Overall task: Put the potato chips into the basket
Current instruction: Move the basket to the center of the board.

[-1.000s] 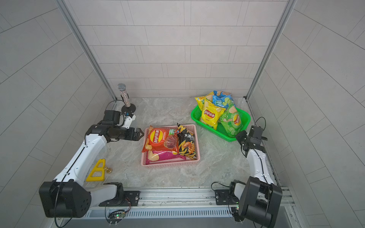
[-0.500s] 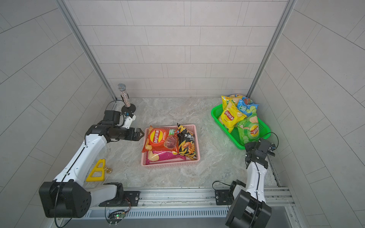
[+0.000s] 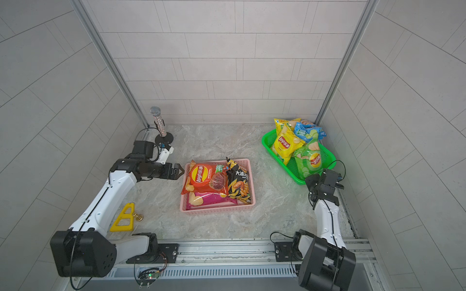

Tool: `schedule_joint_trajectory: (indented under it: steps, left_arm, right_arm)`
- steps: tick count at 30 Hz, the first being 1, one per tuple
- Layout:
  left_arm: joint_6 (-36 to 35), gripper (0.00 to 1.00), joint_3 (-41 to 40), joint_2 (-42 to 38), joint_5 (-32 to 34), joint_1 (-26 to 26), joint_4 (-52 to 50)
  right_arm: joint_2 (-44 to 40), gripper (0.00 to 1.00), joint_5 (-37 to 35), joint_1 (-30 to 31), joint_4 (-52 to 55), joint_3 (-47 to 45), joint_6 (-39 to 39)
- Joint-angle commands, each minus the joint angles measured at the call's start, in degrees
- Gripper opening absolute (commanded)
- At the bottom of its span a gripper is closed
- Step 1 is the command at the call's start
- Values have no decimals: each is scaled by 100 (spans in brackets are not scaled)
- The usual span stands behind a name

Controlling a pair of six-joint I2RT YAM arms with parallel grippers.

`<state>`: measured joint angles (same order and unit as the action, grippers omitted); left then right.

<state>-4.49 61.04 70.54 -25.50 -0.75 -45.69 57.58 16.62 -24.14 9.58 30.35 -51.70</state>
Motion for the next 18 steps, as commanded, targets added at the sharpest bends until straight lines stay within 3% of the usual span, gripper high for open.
schedule_joint_trajectory:
  steps: [1,7,18]
  left_arm:
    - [-47,100,-86,30,-35,14,-17]
    - [-52,100,-92,30,-63,14,-23]
    - [-51,100,-101,25,-48,20,-25]
  right_arm:
    - [107,0,225,701,2,296,787]
    - [750,0,170,1542,-270,507,813]
    - [2667,0,87,2058,-871,1564,767]
